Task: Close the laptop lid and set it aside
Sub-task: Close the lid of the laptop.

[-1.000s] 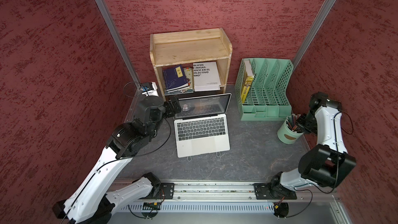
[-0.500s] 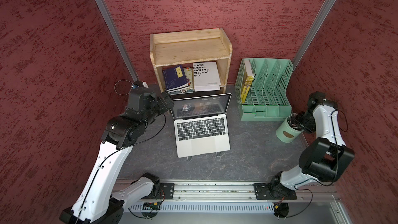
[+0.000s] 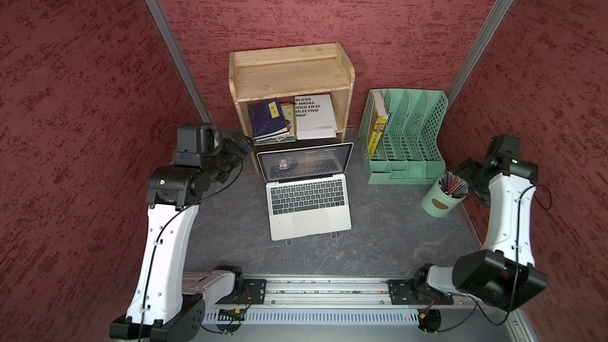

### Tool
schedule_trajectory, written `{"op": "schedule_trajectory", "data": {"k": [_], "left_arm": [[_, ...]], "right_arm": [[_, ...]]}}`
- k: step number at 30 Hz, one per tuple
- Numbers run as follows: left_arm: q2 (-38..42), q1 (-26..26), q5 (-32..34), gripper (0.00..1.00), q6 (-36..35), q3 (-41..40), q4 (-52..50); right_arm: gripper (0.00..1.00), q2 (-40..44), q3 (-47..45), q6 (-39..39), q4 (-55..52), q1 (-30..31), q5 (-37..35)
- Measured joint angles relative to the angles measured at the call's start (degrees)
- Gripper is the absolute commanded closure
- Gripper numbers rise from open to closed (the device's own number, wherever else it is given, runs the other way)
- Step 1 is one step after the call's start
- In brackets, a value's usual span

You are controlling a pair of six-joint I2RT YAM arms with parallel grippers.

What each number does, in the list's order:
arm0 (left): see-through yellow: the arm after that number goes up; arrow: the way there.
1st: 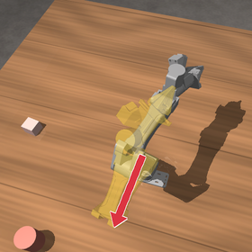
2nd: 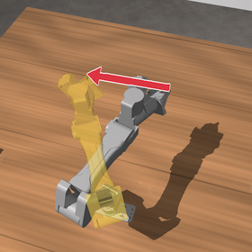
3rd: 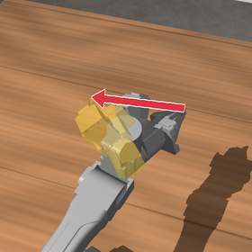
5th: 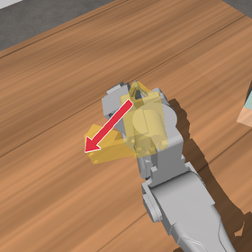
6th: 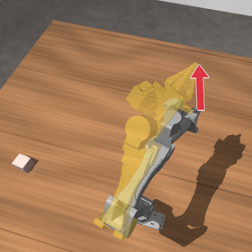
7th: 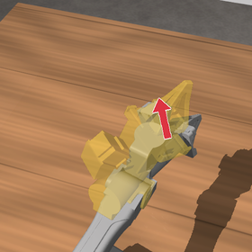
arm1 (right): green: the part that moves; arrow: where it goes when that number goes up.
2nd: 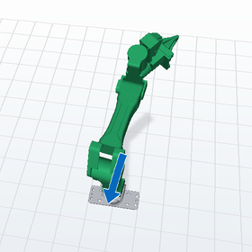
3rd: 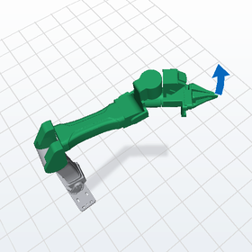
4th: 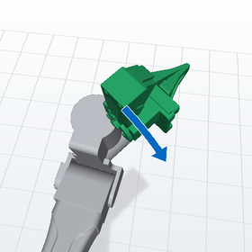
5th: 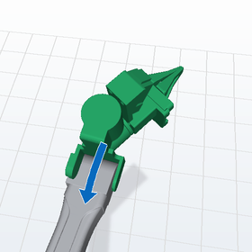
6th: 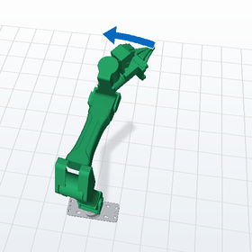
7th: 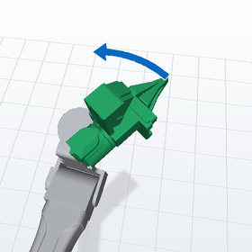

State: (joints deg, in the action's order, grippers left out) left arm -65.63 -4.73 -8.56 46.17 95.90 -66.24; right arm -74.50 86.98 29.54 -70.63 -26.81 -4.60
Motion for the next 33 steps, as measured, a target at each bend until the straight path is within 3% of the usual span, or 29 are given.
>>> {"op": "schedule_trajectory", "data": {"k": [2,7,15,20,33], "left_arm": [[-1.25,0.37,-2.47,0.0,0.72,0.46,0.11],[-3.56,0.46,-7.61,0.0,3.43,-1.97,1.14],[-1.46,0.52,-10.36,0.0,7.23,-8.28,3.15],[0.42,0.44,-11.1,0.0,9.57,-11.74,5.2],[-1.46,-1.16,-12.33,0.0,11.5,-12.98,9.27]], "right_arm": [[0.04,1.18,3.3,1.7,-0.37,3.74,0.7],[0.09,-3.76,17.44,5.44,-1.22,20.81,5.16],[0.05,-27.12,46.73,7.67,-6.51,43.36,13.86],[0.02,-33.05,52.54,8.09,-10.08,48.39,18.4],[0.02,-33.29,53.18,7.74,-15.47,54.07,19.78]]}}
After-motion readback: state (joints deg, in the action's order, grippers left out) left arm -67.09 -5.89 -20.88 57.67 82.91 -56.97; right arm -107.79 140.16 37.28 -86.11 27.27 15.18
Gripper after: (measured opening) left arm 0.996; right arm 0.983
